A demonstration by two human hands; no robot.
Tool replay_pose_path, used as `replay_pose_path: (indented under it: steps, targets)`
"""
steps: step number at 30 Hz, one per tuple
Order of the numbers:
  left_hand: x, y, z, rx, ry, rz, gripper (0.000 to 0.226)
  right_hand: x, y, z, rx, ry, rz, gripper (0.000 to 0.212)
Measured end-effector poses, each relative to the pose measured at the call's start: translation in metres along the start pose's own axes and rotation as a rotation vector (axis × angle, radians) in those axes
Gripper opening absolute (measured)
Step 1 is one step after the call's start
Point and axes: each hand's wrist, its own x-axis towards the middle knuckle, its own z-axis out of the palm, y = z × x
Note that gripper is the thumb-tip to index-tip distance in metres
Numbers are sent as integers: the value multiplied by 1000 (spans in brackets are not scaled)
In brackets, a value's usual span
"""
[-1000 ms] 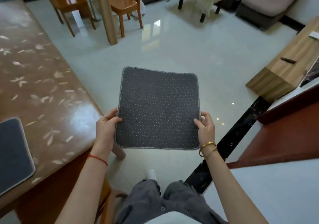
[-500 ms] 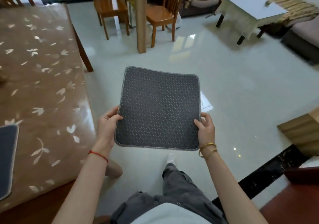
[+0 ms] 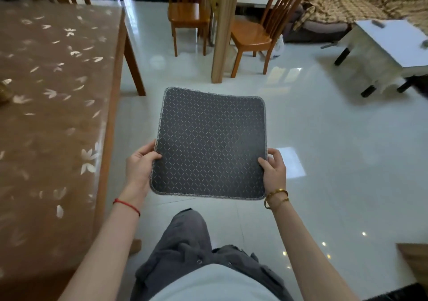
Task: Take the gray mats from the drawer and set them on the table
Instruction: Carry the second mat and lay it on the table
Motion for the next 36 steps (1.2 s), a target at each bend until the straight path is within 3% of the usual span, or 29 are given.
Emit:
replay_pose_path:
  steps: [9, 22, 36]
  targets:
    - [113, 29, 55, 14, 84, 14, 43, 137, -19, 50, -4, -66, 7, 21]
    - [323, 150, 103, 88, 128, -39, 40, 350, -99, 194, -6, -163, -4, 16]
    - [511, 234, 161, 100, 232, -54, 45, 554, -149, 321, -14, -273, 12, 25]
